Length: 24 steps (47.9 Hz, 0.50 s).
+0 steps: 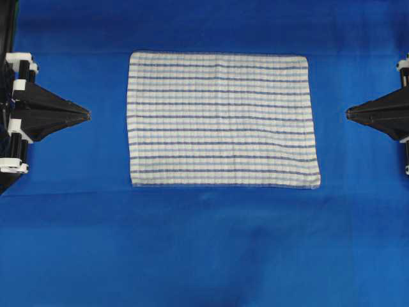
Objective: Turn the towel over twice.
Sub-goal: 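Move both grippers toward the far corners of the striped towel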
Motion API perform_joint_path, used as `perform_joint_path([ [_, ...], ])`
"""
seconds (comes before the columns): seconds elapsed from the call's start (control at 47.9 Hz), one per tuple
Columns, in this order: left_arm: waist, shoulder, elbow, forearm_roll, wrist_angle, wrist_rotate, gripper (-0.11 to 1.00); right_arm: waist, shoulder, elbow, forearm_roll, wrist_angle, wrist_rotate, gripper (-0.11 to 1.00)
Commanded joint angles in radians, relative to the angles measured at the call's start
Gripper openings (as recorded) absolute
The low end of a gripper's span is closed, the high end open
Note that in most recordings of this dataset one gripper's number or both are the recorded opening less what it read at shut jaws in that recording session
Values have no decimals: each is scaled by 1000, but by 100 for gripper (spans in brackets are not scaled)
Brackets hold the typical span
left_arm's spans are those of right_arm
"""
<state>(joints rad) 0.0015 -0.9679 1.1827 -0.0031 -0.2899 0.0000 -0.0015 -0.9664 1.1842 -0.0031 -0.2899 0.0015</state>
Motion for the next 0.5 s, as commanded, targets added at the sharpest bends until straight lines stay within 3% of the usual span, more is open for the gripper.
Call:
perform_joint_path([
  [0.0, -5, 8, -15, -11, 3, 11, 0, -5, 12, -29, 0, -5, -8, 0],
  [0.25, 23, 21, -15, -12, -6, 57, 0, -89, 25, -32, 2, 49, 2, 0],
  [0.48, 164, 87, -11, -14, -6, 57, 0, -242, 78, -21, 5, 52, 6, 0],
])
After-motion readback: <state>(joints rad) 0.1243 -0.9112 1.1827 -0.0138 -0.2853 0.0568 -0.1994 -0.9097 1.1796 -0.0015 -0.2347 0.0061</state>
